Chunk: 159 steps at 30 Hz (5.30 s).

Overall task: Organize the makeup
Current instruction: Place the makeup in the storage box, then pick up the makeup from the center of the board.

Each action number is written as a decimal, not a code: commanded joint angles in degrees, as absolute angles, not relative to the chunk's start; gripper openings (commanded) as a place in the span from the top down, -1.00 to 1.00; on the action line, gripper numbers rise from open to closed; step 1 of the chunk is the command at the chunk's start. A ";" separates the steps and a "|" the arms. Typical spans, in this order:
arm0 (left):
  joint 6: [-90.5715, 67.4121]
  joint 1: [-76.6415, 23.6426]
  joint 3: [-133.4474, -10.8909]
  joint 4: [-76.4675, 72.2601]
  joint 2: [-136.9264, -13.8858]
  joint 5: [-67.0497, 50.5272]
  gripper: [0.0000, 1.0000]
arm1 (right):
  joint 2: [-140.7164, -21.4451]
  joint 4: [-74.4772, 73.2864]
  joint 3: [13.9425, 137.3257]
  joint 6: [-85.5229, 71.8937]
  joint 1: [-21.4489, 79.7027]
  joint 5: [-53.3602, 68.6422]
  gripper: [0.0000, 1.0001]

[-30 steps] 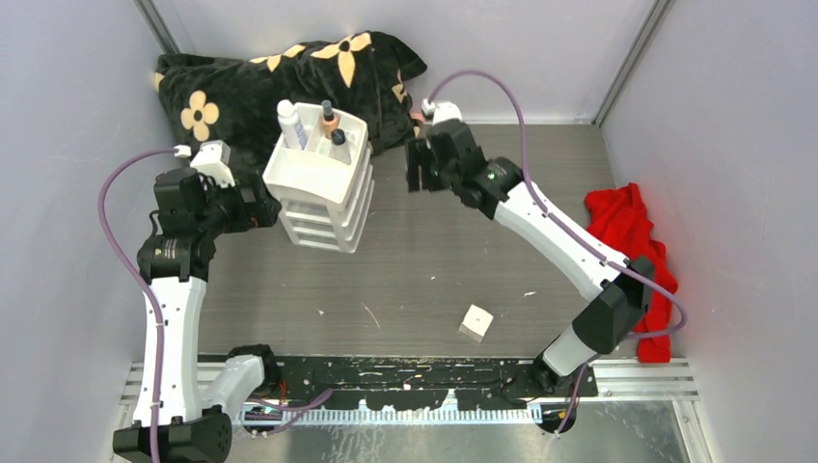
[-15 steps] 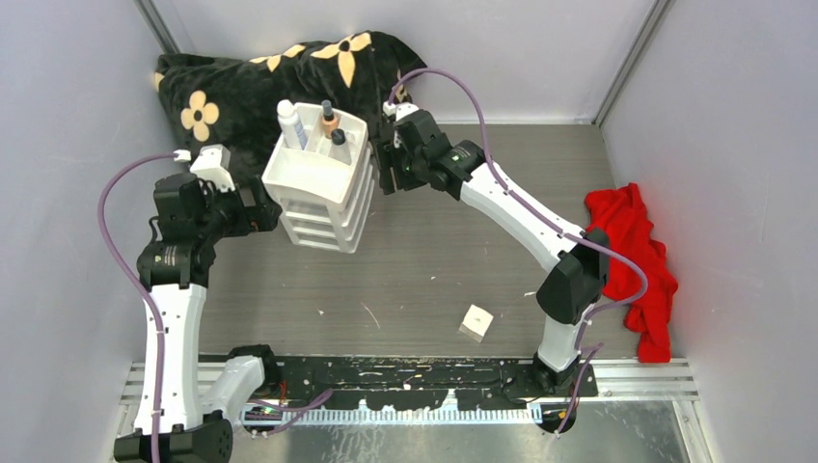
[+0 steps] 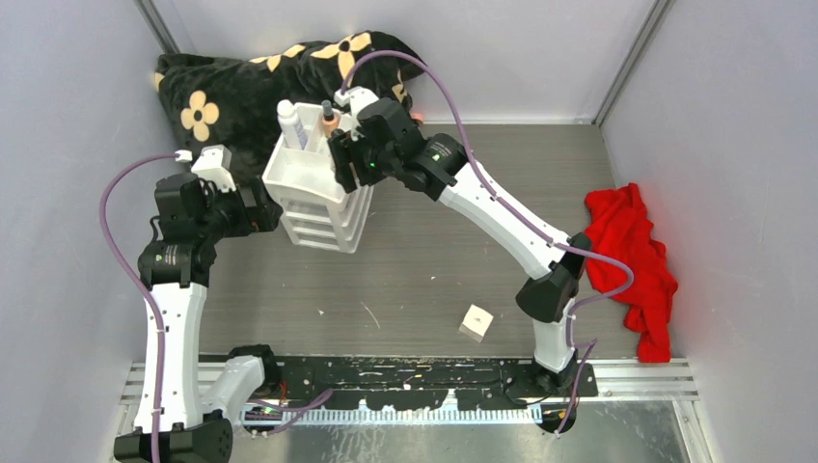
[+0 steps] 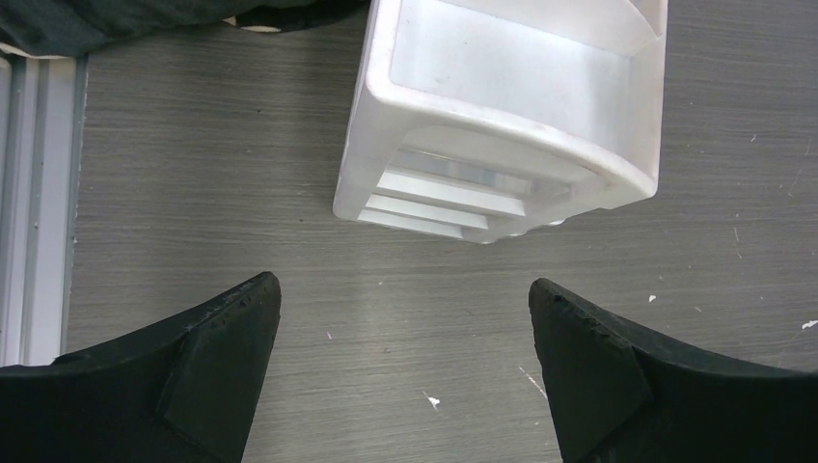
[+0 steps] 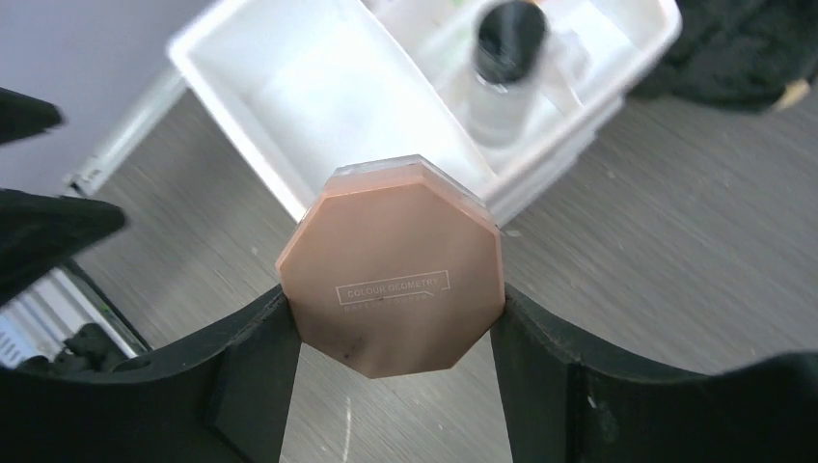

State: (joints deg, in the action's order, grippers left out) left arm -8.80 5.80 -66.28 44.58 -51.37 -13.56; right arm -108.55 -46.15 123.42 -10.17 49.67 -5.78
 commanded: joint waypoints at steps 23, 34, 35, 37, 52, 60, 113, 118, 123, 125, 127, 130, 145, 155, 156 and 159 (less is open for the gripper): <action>-9.42 6.15 -65.24 42.54 -50.18 -16.83 -0.99 | -121.88 -44.19 137.29 -6.97 50.27 -1.41 0.98; -9.12 5.90 -64.61 42.63 -49.80 -16.48 -0.99 | -124.86 -44.27 138.05 -6.50 50.27 -2.14 0.50; -9.03 5.91 -64.67 42.64 -49.76 -16.36 -0.99 | -125.03 -44.23 138.04 -6.43 50.27 -2.19 0.46; -9.02 5.80 -64.67 42.64 -49.82 -16.50 -0.99 | -125.30 -44.12 138.04 -6.30 50.27 -2.35 0.44; -8.83 5.63 -64.37 42.68 -49.42 -16.58 -0.99 | -124.46 -43.78 135.52 -4.11 50.27 -8.27 -0.26; -8.83 5.62 -64.41 43.06 -49.13 -16.43 -0.99 | -122.00 -42.53 132.75 -2.54 50.23 -11.93 -0.80; -6.29 -16.29 -95.14 45.86 -72.41 -30.25 -0.76 | -87.87 -31.23 87.68 -7.91 32.18 -20.45 -0.90; 0.16 -23.91 -117.22 54.02 -90.70 -22.62 -0.76 | -88.67 -29.77 87.43 -9.15 25.59 -18.18 -0.90; 3.46 -28.08 -129.74 56.11 -101.53 -17.40 -0.77 | -89.18 -28.51 86.34 -10.08 19.37 -16.13 -0.90; 7.19 -31.30 -129.49 55.92 -103.84 -14.53 -0.79 | -89.57 -28.08 86.03 -10.42 17.70 -14.72 -0.90; 12.48 -36.14 -125.47 54.54 -104.51 -9.10 -0.79 | -90.09 -27.74 85.59 -10.55 16.93 -13.94 -0.90; 18.50 -43.29 -117.86 50.76 -104.24 -3.74 -0.79 | -91.03 -27.46 85.10 -10.62 16.40 -13.60 -0.90; -4.62 -54.96 -71.27 19.14 -84.80 -11.54 -0.87 | -92.63 -26.59 83.28 -11.20 15.96 -12.96 -0.89; -12.41 -67.05 -70.68 12.36 -92.72 1.00 -0.83 | -92.67 -26.72 83.41 -10.51 15.56 -13.80 -0.89; -13.86 -67.59 -70.90 12.31 -93.61 2.71 -0.83 | -92.52 -26.65 83.19 -10.48 15.56 -13.83 -0.89; -18.31 -68.65 -72.25 12.14 -97.09 4.52 -0.82 | -92.37 -26.37 82.68 -10.79 15.42 -13.57 -0.89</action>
State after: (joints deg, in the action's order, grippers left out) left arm -11.07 -67.40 -70.70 17.23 -94.37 -1.56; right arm -94.02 -29.12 82.59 -10.68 15.88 -13.17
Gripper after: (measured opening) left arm 0.915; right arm 0.947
